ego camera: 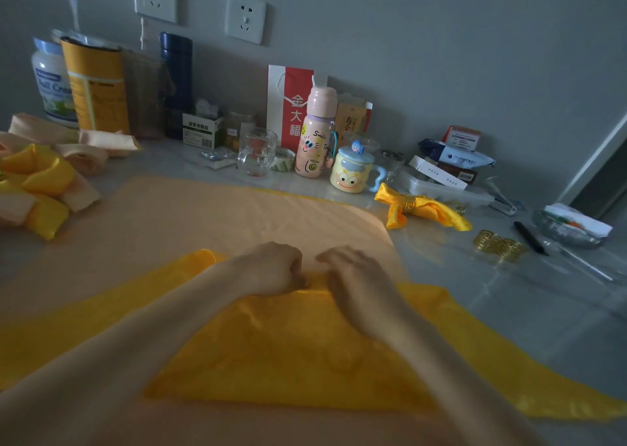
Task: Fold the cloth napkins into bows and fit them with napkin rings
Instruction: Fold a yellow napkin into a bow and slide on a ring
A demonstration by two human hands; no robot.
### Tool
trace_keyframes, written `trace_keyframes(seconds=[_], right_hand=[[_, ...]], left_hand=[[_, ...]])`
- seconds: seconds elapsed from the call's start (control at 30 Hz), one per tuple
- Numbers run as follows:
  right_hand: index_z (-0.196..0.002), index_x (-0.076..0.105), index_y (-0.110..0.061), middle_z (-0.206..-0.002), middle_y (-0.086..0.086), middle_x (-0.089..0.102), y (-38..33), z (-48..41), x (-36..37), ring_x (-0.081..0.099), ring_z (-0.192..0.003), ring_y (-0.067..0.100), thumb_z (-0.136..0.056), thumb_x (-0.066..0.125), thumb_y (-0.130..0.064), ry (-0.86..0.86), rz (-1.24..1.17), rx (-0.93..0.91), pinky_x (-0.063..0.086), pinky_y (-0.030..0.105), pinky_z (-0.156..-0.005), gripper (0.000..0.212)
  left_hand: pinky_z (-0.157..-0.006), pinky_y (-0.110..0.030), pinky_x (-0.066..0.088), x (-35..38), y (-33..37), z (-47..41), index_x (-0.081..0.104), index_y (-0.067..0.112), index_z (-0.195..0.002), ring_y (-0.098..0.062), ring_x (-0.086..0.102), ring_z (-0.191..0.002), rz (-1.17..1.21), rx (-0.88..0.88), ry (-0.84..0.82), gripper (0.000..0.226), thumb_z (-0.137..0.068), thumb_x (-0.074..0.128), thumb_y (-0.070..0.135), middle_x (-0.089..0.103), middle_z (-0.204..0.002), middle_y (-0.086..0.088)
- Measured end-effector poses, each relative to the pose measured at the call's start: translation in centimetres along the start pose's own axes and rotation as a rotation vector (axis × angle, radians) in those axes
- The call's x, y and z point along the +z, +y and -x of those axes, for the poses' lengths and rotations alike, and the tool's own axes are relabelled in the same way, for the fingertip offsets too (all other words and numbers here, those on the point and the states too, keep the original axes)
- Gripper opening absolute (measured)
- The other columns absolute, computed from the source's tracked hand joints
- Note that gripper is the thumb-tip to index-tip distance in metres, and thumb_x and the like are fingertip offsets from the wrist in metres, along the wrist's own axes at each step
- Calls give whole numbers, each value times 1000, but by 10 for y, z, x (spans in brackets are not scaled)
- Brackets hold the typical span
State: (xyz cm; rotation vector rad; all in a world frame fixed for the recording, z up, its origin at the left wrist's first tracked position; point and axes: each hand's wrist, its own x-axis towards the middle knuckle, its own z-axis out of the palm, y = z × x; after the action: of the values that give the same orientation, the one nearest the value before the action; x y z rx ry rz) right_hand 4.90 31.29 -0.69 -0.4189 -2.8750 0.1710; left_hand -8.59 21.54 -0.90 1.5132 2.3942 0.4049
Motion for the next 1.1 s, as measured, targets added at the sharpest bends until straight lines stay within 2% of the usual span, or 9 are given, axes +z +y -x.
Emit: trace_keyframes(seconds=[0.1, 0.2, 0.3, 0.43, 0.53, 0.67, 0.83, 0.97, 1.1], right_hand=[[-148, 21, -16, -155, 2, 23, -17, -1, 26, 16, -143, 17, -102, 27, -30, -211, -1, -8, 10, 32, -116, 49], [-152, 1, -22, -159, -4, -5, -7, -1, 27, -10, -145, 12, -98, 19, -52, -298, -6, 69, -9, 35, -118, 64], [-151, -4, -23, -158, -3, -11, 6, 4, 24, -13, -145, 13, -88, 10, -65, -372, 62, 119, -10, 34, -117, 77], [-151, -4, -20, -158, -1, -11, 43, 19, 13, -9, -146, 15, -98, 16, -51, -377, 78, 241, -7, 32, -117, 64], [-151, -3, -18, -159, -1, -9, 68, 27, 5, -7, -146, 14, -99, 13, -48, -332, 43, 356, -4, 30, -117, 62], [-151, 6, -19, -159, 0, -2, 65, 24, 6, -1, -146, 16, -101, 16, -44, -235, 38, 345, -1, 32, -117, 57], [-133, 51, -13, -142, 4, 45, 67, 27, 0, 37, -135, 21, -97, 46, -34, 8, -132, 206, 23, 29, -111, 41], [-119, 62, -10, -123, 3, 60, 66, 31, -6, 53, -117, 18, -88, 64, -21, 73, -240, 169, 35, 21, -98, 33], [-111, 66, -12, -113, 3, 64, 65, 31, -8, 56, -108, 20, -81, 70, -18, 168, -204, 152, 41, 36, -97, 30]], left_hand=[[-71, -28, 36, 2, -2, -2, 47, 15, -84, -24, 53, -92, 14, -7, 32, 19, -93, 51, 31, 56, -93, -4], [-67, -25, 33, 7, -6, -2, 41, 24, -71, -16, 47, -82, 61, -38, 72, 26, -92, 53, 33, 46, -76, 9], [-71, -27, 36, 19, -9, 1, 40, 26, -71, -19, 49, -87, 92, -60, 130, 28, -90, 56, 39, 46, -79, 7], [-80, -30, 37, 26, -7, 3, 45, 20, -87, -23, 49, -98, 100, -32, 166, 20, -94, 51, 38, 47, -92, 2], [-75, -27, 35, 26, -5, 4, 46, 20, -89, -19, 46, -92, 160, -11, 214, 16, -94, 52, 34, 45, -87, 5], [-75, -24, 34, 21, -10, 7, 51, 18, -99, -19, 47, -93, 295, -45, 290, 8, -93, 54, 22, 44, -90, 7], [-98, -22, 33, 17, -16, 17, 51, 17, -130, -20, 41, -116, 314, -33, 255, 41, -91, 61, 26, 36, -126, -2], [-102, -27, 21, 13, -13, 23, 55, 20, -127, -22, 29, -124, 89, -44, 241, 37, -93, 54, 35, 41, -133, 0], [-98, -31, 21, 8, -7, 24, 57, 20, -114, -21, 31, -123, 25, -51, 281, 27, -91, 58, 34, 46, -128, 2]])
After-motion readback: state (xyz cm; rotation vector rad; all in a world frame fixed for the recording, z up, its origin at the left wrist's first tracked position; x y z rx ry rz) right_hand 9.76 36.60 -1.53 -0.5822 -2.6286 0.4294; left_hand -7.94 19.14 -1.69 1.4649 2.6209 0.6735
